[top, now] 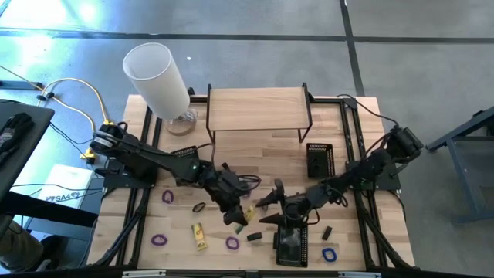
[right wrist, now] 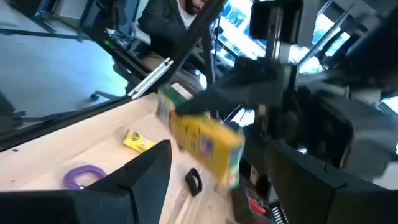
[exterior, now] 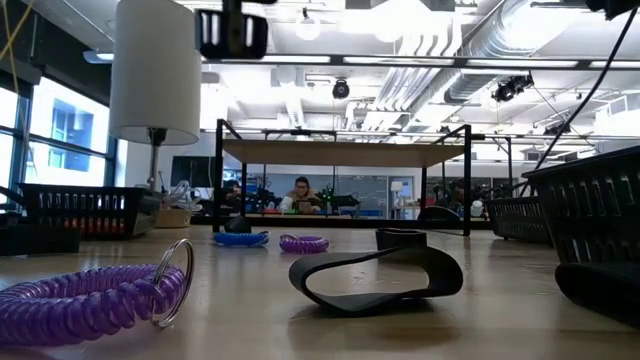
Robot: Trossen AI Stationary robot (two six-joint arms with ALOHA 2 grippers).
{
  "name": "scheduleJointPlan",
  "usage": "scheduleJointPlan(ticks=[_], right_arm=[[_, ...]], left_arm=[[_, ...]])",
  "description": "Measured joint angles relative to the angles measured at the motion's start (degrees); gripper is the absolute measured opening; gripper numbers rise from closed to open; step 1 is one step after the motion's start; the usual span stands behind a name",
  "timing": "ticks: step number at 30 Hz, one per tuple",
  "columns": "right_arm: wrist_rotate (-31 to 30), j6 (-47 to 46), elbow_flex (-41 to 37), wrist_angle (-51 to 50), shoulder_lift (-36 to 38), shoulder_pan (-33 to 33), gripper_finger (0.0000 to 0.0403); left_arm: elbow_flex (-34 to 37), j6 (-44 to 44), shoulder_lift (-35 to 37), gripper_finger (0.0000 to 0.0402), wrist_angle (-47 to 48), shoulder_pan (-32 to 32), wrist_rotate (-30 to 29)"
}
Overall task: Pick & Place Office Desk Supplies
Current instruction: Put the top left crayon box into the bottom bin
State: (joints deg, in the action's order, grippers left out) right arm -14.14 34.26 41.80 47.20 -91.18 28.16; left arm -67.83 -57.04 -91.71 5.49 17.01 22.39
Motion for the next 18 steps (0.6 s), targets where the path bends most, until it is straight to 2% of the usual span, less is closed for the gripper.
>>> scheduleJointPlan(ticks=[4,10,18], right_arm=[[1.47,-2.79,0.0,-0.58,0.0,-1.88,0.0246],[9.11,-6.04,0.0,-4.07,0.0,-3.86,0.0246],[11.4,-7.36,0.0,-5.0,0.0,-4.76,0.0246]], left_arm=[[0.0,-0.21,-1.35,0.0119,-0.69,-0.89,0.45],[-0.02,1.51,-2.0,0.0119,-2.33,-2.0,2.0],[0.0,1.78,-2.21,0.0119,-3.17,-3.7,2.91]])
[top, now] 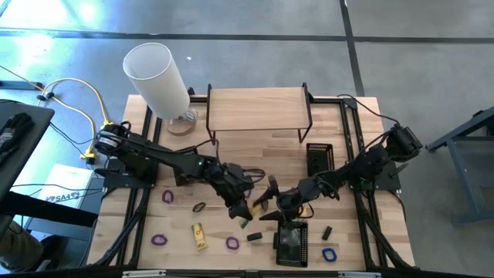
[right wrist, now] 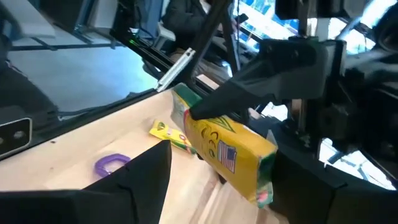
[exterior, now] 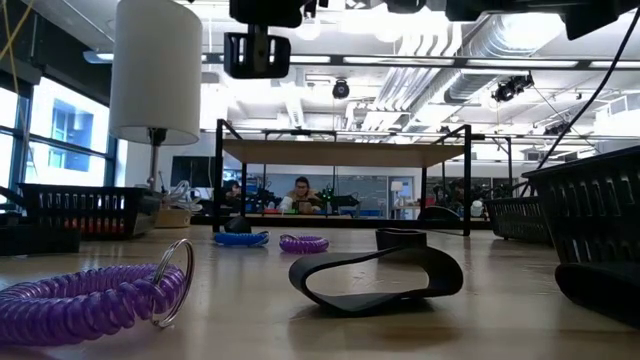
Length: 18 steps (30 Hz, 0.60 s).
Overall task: Pick & Place Office Desk Supplies
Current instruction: Put the top left crayon box into the bottom bin
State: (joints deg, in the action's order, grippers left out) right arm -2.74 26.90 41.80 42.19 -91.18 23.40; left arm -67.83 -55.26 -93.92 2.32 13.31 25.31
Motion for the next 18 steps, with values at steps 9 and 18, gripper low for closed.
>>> scheduleJointPlan(ticks=[9,18], right_arm=[[4.77,-0.23,0.0,-1.45,0.02,-1.95,0.0208],[6.27,0.25,0.0,-1.67,0.0,-2.95,0.0082]], left_arm=[[0.03,-0.05,-1.39,0.0119,-1.58,-0.51,0.72],[0.0,-0.18,-2.06,0.0119,-2.12,-1.15,3.14]])
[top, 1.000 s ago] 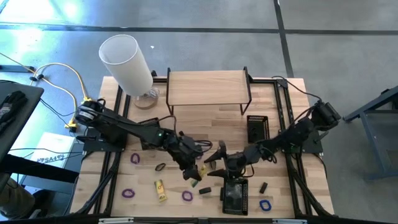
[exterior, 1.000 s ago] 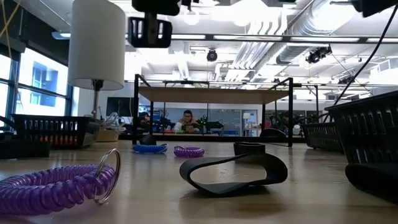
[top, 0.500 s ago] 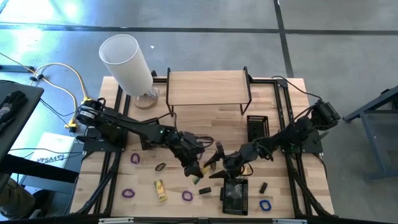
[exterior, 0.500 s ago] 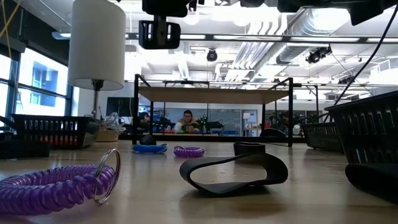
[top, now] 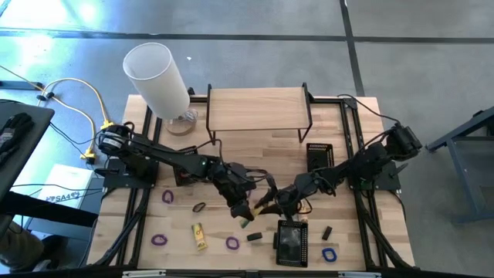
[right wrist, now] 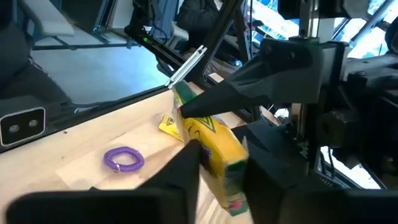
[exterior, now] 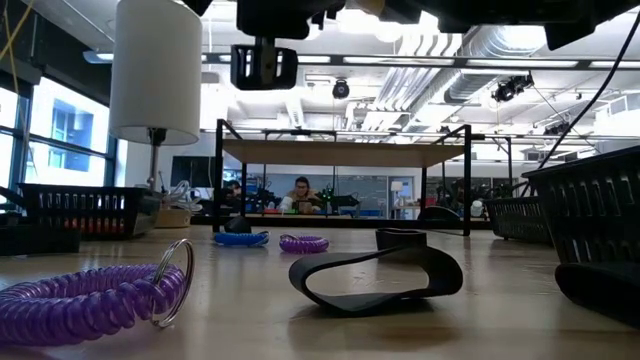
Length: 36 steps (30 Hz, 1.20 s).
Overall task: Pick & Place Office Desk Supplies
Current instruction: Put the top left crayon box into the bottom bin
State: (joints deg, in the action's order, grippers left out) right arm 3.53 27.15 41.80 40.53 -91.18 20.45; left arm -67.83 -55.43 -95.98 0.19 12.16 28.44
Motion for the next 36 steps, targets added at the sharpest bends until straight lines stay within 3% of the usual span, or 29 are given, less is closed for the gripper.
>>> scheduleJointPlan(ticks=[6,15,23,29,33,36], right_arm=[[0.11,1.57,0.0,-0.14,0.0,0.07,0.0028],[0.75,1.58,0.0,-1.48,0.0,0.47,0.0026],[-6.16,1.06,1.52,-7.95,0.37,4.58,0.0023],[-17.33,-7.34,12.06,-32.28,0.39,9.73,0.0022],[-21.75,-22.15,23.13,-56.0,0.38,13.85,0.0022],[-21.64,-34.57,29.77,-65.34,0.42,16.53,0.0022]], left_arm=[[0.02,0.07,0.0,0.012,-0.33,0.03,-0.08],[0.02,2.47,0.0,0.0159,-0.74,0.94,-5.97],[0.0,3.23,0.04,0.0217,-1.08,0.62,-9.39],[-0.01,9.02,0.34,0.0229,-0.78,-1.0,-6.01],[-0.03,13.05,0.37,0.0229,-0.45,-1.94,-2.84],[-0.03,17.81,0.37,0.0229,0.45,-2.11,-3.39]])
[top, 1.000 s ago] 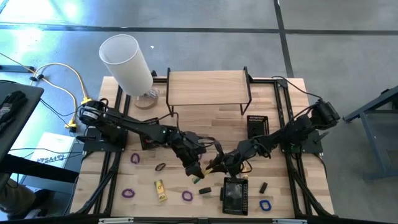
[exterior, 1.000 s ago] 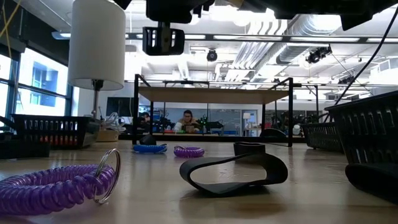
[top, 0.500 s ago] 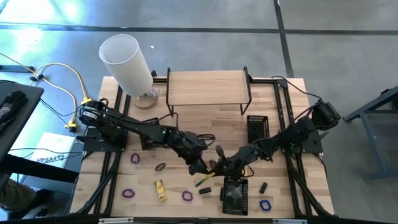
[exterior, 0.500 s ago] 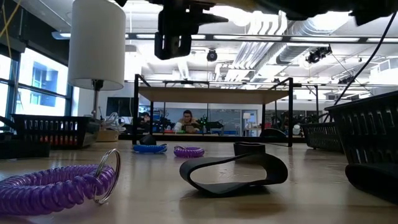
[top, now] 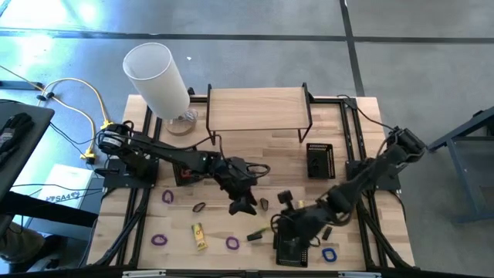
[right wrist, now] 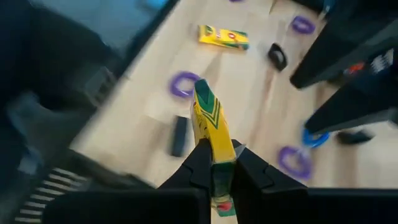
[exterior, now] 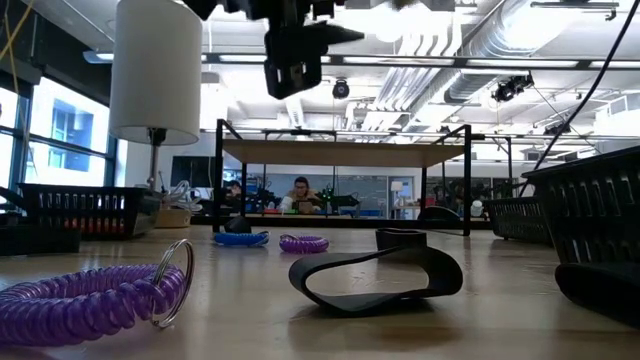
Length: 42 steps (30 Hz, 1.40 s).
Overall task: Pick & Place Office Desk Supplies
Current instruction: Put the top left crayon box into the bottom bin
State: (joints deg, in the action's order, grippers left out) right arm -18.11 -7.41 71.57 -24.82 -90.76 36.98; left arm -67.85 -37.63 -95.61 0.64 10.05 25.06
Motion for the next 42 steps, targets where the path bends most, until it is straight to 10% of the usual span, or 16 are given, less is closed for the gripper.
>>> scheduleJointPlan(ticks=[11,24,42], right_arm=[[0.04,-29.94,11.15,-18.03,-3.48,7.42,0.0021],[5.2,-50.22,16.13,-41.24,-11.47,8.3,0.0021],[4.99,-54.47,16.18,-40.99,-14.26,8.15,0.0021]], left_arm=[[0.0,5.7,2.91,0.023,20.49,2.8,-25.77],[0.0,-4.93,16.91,0.023,38.64,20.21,-45.05],[0.0,-13.54,19.71,0.023,49.32,30.4,-55.81]])
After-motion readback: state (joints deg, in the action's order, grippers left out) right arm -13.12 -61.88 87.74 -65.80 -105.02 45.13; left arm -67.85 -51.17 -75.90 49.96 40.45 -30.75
